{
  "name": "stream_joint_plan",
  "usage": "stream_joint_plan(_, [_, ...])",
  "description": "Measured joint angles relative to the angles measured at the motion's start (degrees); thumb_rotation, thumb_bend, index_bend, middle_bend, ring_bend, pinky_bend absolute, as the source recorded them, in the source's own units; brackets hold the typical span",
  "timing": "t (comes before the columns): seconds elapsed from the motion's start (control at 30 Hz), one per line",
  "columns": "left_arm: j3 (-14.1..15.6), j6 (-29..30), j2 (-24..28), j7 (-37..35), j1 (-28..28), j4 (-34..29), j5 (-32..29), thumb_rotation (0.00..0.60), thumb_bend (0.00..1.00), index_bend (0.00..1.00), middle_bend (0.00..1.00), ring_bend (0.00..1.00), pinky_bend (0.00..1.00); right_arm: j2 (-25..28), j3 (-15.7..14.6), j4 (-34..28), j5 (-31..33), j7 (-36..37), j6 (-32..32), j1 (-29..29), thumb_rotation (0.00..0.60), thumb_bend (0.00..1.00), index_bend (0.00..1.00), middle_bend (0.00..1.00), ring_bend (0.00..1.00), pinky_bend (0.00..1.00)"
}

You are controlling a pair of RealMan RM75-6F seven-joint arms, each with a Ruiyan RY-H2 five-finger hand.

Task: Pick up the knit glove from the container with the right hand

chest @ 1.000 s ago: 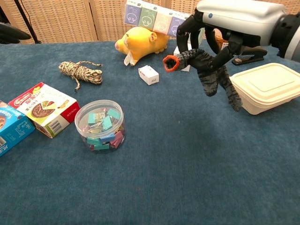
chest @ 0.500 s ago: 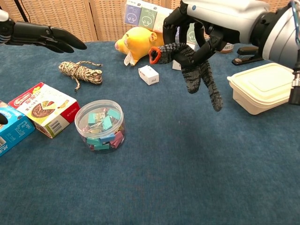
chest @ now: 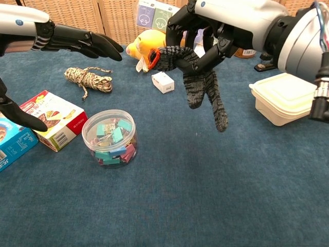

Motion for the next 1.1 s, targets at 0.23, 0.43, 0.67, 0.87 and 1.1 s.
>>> stream_joint_plan(0.23, [0.1,0.2,-0.8,0.3,-0.7,-0.8,-1.1,0.600,0.00,0.14,0.00,0.00,0.00,-0.9,-0.2,-0.2,-0.8,0.0,0.5,-0.1,0.600,0.57,0.56,0.47,0.46,0.62])
stream_joint_plan(0.43, [-0.3,-0.6,-1.2,1.2,-1.5,-2.3,-2.9,0.600,0.00,0.14,0.00,0.00,0.00,-1.6,-0.3,-0.8,-1.3,-0.5,1.2,-0.2,0.600,0.57,0.56,0.47,0.46,0.62])
stream_joint_plan(0.67, [-0.5,-1.8,-1.5,2.9,-2.2,-3.7,-5.4,0.600,0.00,0.03,0.00,0.00,0.00,-1.6,0.0,-0.9,-0.7,-0.7,1.3,-0.3,0.600,0.57,0.56,0.47,0.46,0.62])
stream_joint_plan(0.87, [-0.8,-4.5,-0.9,5.9,-2.9,-5.1,-8.7,0.600,0.00,0.00,0.00,0.00,0.00,-1.3,0.3,-1.1,-0.4,-0.5,1.3,-0.4,0.600,0.57,0.56,0.47,0.46,0.62])
stream_joint_plan(1.1, [-2.2,-7.8,0.2,10.8,-4.2,-8.0,-15.3,0.600,0.00,0.00,0.00,0.00,0.00,-1.0,0.9,-1.4,0.8,-0.5,1.2,-0.4,0.600,0.57,0.56,0.47,0.46,0.62])
